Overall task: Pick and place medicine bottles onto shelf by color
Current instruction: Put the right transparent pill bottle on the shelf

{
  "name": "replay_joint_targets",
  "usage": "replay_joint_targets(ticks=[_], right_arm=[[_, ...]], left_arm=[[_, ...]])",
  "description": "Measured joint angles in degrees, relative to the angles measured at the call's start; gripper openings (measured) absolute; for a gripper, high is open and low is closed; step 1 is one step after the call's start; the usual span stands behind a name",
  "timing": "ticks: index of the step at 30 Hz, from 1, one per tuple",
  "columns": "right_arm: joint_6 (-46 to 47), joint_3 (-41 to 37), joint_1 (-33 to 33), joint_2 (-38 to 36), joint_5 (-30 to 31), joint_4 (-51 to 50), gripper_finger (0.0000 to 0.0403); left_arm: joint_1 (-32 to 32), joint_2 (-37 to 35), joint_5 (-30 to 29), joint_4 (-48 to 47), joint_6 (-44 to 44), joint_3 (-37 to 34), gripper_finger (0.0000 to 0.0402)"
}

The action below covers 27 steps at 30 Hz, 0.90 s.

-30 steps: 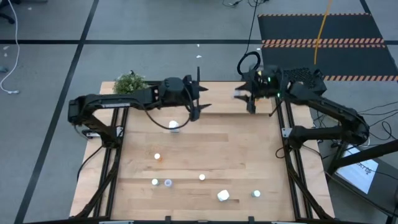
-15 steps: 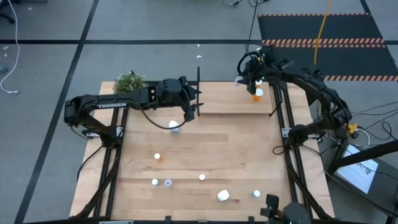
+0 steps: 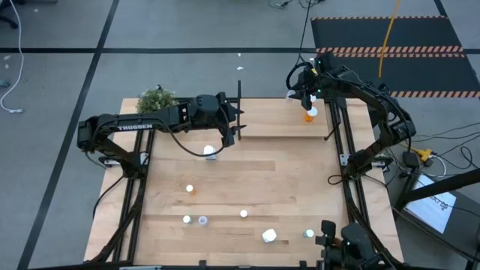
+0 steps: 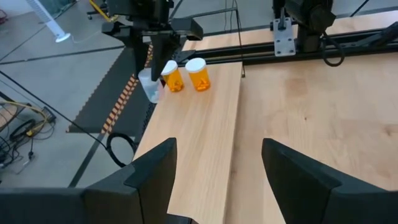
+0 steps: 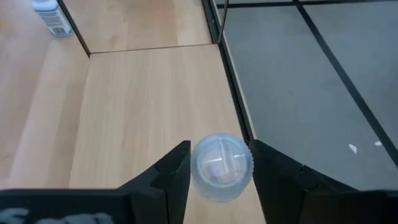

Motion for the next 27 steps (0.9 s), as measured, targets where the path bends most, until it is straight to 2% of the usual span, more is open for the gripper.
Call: replay_joint_targets(ticks=[8, 16, 27], right_arm=[[1.1, -0.4, -0.1, 0.2, 1.9, 2.2, 0.0149], [1.2, -0.5, 0.0, 4.6, 4.5, 2.7, 0.0149], [0.2, -0.5, -1.0, 7.6, 4.8, 2.6, 0.0149]], left_arm=[[0.0, 0.0, 0.1, 0.0, 0.3, 0.0, 0.0237], [-0.5, 0.0, 0.1, 0.0, 0.3, 0.0, 0.0237], [-0.9, 0.0, 0.1, 0.0, 0.8, 0.0, 0.0237]])
